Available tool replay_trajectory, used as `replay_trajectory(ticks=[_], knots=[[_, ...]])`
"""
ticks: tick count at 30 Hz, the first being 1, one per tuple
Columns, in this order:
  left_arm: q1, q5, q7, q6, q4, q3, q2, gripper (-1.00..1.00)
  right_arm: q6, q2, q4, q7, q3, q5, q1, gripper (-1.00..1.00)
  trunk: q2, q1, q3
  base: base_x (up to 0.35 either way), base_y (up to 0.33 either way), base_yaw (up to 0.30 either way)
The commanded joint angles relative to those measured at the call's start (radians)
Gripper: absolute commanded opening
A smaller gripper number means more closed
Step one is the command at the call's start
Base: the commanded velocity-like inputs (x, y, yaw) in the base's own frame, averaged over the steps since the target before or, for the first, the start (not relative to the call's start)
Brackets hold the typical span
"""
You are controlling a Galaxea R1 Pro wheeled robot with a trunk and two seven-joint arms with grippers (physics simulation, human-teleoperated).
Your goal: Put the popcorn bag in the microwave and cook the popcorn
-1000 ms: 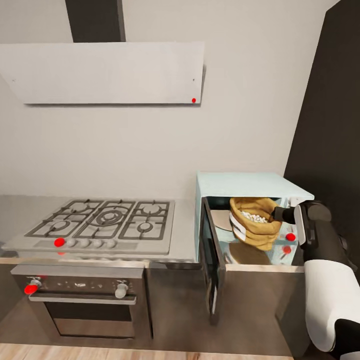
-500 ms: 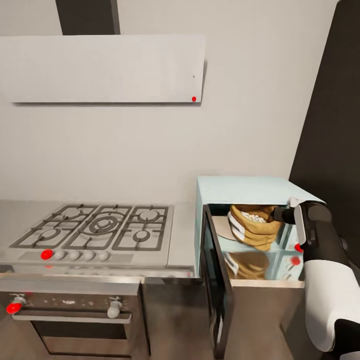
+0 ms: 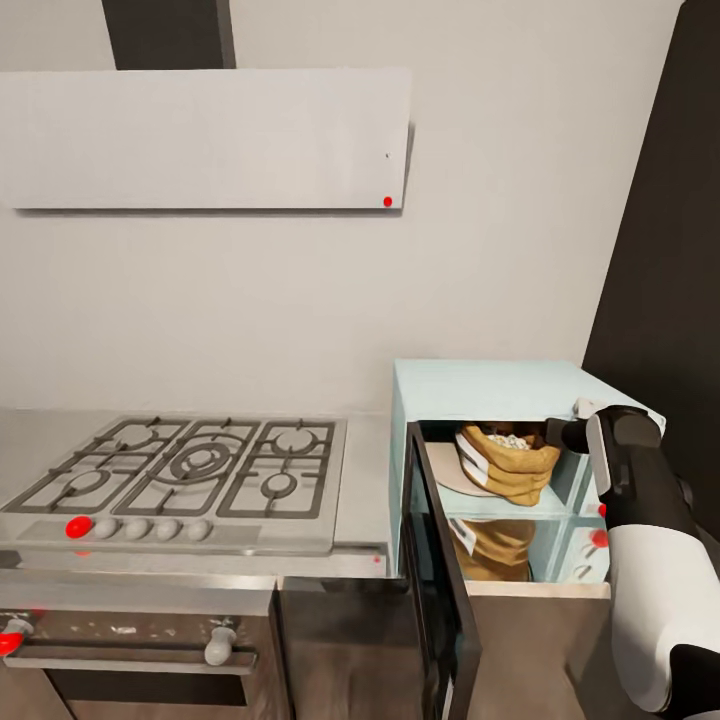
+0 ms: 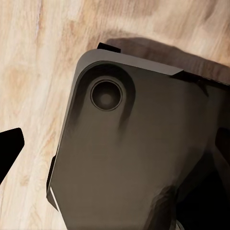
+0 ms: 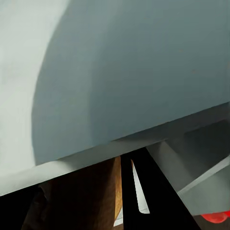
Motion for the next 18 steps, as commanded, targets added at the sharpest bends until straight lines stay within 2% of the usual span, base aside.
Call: replay_trajectory(ticks=[1, 11, 12, 18], knots=[[0.000, 0.000, 0.000, -0.002, 0.000, 0.005, 0.000, 1.00, 0.004, 0.000, -0.004, 0.004, 0.034, 0.039, -0.023, -1.00, 0.000, 0.011, -0.001, 0.001, 0.000, 0.000], [0.000, 0.000, 0.000, -0.002, 0.000, 0.005, 0.000, 1.00, 0.004, 0.000, -0.004, 0.006, 0.034, 0.036, -0.024, -1.00, 0.000, 0.011, -0.001, 0.000, 0.000, 0.000], [0.000, 0.000, 0.000, -0.002, 0.000, 0.005, 0.000, 1.00, 0.004, 0.000, -0.004, 0.006, 0.034, 0.038, -0.024, 1.00, 0.000, 0.011, -0.001, 0.000, 0.000, 0.000], [0.000, 0.001, 0.000, -0.002, 0.001, 0.005, -0.001, 1.00, 0.004, -0.001, -0.006, 0.009, 0.035, 0.031, -0.024, 1.00, 0.000, 0.011, -0.001, 0.000, 0.000, 0.000]])
